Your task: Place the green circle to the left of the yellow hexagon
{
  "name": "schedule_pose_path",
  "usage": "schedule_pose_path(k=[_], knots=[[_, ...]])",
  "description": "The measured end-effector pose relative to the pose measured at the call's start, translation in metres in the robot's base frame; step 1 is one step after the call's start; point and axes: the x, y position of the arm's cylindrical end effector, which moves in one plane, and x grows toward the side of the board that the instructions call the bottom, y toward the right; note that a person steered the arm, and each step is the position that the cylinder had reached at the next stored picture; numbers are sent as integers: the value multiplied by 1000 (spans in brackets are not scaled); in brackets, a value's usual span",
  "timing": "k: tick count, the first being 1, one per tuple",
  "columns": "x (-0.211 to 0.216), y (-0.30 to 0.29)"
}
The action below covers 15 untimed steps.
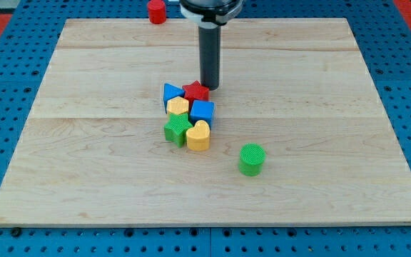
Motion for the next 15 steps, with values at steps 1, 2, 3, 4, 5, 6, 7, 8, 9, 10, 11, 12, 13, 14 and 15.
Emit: schedule_pose_path(k=[1,2,3,4,5,6,7,8,9,10,11,12,13,14,15], knots=[[23,47],[84,55],[130,55],[160,29],[163,56],[175,97],[225,94],[228,46],[206,19],[180,25],[173,11],[173,-2],[164,14],[132,41],[124,42]])
